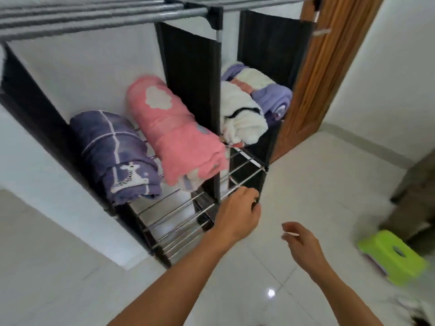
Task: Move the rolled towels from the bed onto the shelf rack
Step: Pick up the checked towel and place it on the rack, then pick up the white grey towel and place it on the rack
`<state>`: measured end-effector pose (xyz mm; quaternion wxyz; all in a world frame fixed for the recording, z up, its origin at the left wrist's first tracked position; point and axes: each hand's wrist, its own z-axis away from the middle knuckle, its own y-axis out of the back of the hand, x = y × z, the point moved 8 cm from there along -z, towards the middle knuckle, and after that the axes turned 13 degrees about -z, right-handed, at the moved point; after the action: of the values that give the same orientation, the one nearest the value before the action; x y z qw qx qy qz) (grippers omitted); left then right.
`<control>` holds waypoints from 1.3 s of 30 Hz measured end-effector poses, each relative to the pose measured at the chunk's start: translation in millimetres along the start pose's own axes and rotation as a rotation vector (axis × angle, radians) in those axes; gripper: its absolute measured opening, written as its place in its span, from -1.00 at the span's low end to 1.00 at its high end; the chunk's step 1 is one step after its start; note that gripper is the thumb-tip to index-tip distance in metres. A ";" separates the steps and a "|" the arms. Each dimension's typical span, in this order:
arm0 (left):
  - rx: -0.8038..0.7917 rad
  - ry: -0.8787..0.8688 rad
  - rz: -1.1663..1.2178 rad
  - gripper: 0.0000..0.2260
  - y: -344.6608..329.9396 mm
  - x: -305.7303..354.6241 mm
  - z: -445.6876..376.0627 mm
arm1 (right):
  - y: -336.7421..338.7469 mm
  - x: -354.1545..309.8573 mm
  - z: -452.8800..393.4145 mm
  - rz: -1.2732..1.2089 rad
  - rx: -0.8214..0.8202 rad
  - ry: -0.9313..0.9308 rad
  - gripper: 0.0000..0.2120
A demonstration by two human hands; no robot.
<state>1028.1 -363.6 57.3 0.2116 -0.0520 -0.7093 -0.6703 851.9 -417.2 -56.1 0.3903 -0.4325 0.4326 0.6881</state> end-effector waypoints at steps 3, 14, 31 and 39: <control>-0.416 -0.108 0.023 -0.64 -89.4 64.6 -9.5 | 82.8 82.4 42.1 -0.345 0.238 -0.336 -0.87; -0.922 -0.576 -0.240 -0.66 -275.3 343.1 115.3 | 271.3 275.1 336.6 -1.182 0.979 -0.620 -0.83; -1.474 -0.896 -0.085 -0.87 -434.7 726.8 449.1 | 528.0 362.8 655.3 -1.399 1.885 -0.130 -0.90; -1.819 -0.508 -0.261 -0.44 -510.8 789.8 510.4 | 586.4 414.1 694.4 -1.405 2.046 -0.259 -0.91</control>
<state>13.1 -81.6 -131.1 -0.1470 -0.2614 0.0591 -0.9521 5.6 109.7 -116.7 0.8702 0.0028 0.4029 -0.2836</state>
